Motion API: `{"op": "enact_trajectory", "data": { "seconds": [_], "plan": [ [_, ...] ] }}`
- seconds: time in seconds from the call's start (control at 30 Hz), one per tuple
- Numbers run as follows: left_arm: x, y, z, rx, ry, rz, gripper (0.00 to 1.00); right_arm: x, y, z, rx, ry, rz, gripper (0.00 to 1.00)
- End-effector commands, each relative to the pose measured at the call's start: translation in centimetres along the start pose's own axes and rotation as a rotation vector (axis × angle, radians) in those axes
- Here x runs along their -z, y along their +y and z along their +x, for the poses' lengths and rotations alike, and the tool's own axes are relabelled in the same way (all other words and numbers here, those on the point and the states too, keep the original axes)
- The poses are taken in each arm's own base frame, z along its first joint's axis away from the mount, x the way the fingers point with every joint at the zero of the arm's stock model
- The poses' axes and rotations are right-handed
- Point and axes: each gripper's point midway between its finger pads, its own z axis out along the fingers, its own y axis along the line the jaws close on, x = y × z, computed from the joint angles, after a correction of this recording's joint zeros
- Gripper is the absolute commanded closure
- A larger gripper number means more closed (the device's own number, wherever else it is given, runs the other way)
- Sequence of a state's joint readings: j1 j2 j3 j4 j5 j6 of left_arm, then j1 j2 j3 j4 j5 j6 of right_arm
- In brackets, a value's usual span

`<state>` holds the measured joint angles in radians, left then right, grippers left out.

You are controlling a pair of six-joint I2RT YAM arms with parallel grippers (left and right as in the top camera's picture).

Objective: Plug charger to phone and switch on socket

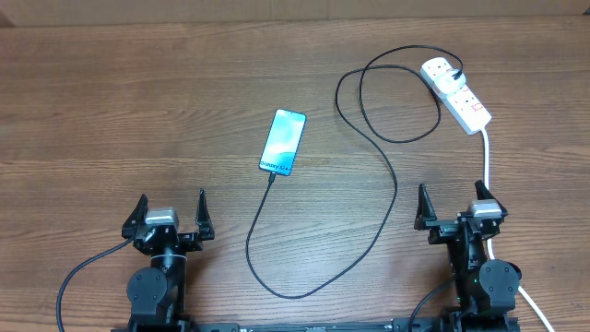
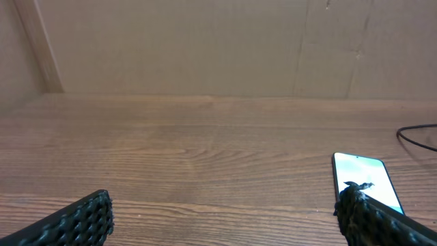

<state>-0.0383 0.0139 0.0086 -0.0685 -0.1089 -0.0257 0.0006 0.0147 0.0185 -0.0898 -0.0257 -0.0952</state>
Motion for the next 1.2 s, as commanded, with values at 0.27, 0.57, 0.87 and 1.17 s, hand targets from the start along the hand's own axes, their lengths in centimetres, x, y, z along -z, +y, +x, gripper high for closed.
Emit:
{"op": "enact_trajectory", "data": {
  "seconds": [0.27, 0.57, 0.87, 1.17],
  "plan": [
    [0.03, 0.1, -0.06, -0.003, -0.007, -0.002, 0.0, 0.0, 0.49, 0.07, -0.173, -0.007, -0.021, 0.0],
    [0.03, 0.1, -0.06, -0.003, -0.007, -0.002, 0.0, 0.01, 0.5, 0.06, -0.173, -0.007, -0.021, 0.0],
    [0.03, 0.1, -0.06, -0.003, -0.007, -0.002, 0.0, 0.0, 0.5, 0.07, -0.173, -0.007, -0.021, 0.0],
    [0.03, 0.1, -0.06, -0.003, -0.007, -0.002, 0.0, 0.0, 0.5, 0.07, -0.173, -0.007, -0.021, 0.0]
  ]
}}
